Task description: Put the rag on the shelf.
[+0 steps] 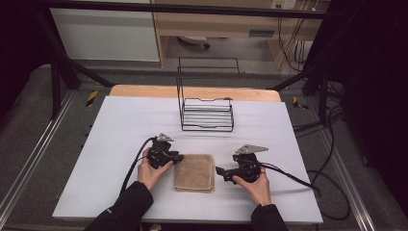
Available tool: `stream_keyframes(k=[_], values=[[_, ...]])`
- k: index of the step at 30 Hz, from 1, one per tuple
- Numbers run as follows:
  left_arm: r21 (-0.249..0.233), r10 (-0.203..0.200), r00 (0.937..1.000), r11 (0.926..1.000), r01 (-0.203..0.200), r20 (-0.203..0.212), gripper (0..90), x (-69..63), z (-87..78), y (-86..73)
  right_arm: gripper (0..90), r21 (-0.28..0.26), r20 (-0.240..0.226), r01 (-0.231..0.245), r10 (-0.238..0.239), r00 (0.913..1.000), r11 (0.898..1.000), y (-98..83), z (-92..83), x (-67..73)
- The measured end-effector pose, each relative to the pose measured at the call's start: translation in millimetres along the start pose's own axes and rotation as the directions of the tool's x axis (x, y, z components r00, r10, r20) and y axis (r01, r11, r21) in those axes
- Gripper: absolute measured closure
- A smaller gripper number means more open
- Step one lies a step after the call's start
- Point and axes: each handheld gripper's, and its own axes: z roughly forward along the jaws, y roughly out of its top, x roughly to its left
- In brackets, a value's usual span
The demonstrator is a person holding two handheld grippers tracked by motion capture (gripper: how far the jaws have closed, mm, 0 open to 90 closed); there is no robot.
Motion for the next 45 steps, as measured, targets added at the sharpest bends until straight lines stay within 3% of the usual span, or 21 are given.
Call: stream_keyframes(k=[3,9,17,22,28,33,39,45], values=[[-0.002,0.01,0.9999,1.0,-0.009,0.006,76.8,-2.6,0.7,-1.0,10.7,-0.011,-0.004,-0.002,0.002,1.0,1.0,0.5,-0.3,0.3],[0.003,0.026,0.9996,0.9996,-0.026,-0.003,81.0,-5.5,1.2,-1.2,14.3,-0.011,0.014,0.018,-0.018,0.9997,1.0,5.6,4.7,5.6],[0.006,0.045,0.9989,0.9989,-0.045,-0.007,81.8,-6.5,2.0,-1.6,22.3,0.007,0.068,0.024,-0.025,0.9974,1.0,23.5,29.8,13.4],[0.006,0.065,0.9979,0.9979,-0.065,-0.007,81.7,-6.5,2.0,-1.9,28.2,0.041,0.1,0.035,-0.039,0.9943,0.999,33.4,47.2,17.0],[0.006,0.084,0.9962,0.9964,-0.084,-0.021,81.5,-8.5,2.2,-2.0,37.7,0.09,0.129,0.037,-0.048,0.9905,0.995,33.2,55.3,16.3],[0.006,0.098,0.9946,0.9951,-0.098,-0.032,81.4,-9.4,2.4,-1.3,43.3,0.1,0.119,0.037,-0.049,0.9916,0.994,32.3,56.2,16.6],[0.011,0.068,0.9977,0.9977,-0.067,-0.009,81.4,-6.9,2.5,-0.9,55.3,0.096,0.093,0.027,-0.036,0.995,0.995,31.0,58.0,17.8],[0.012,0.064,0.998,0.9979,-0.064,0.003,81.4,-5.0,2.4,-0.8,66.2,0.11,0.065,0.007,-0.015,0.9978,0.994,29.8,59.1,18.3]])
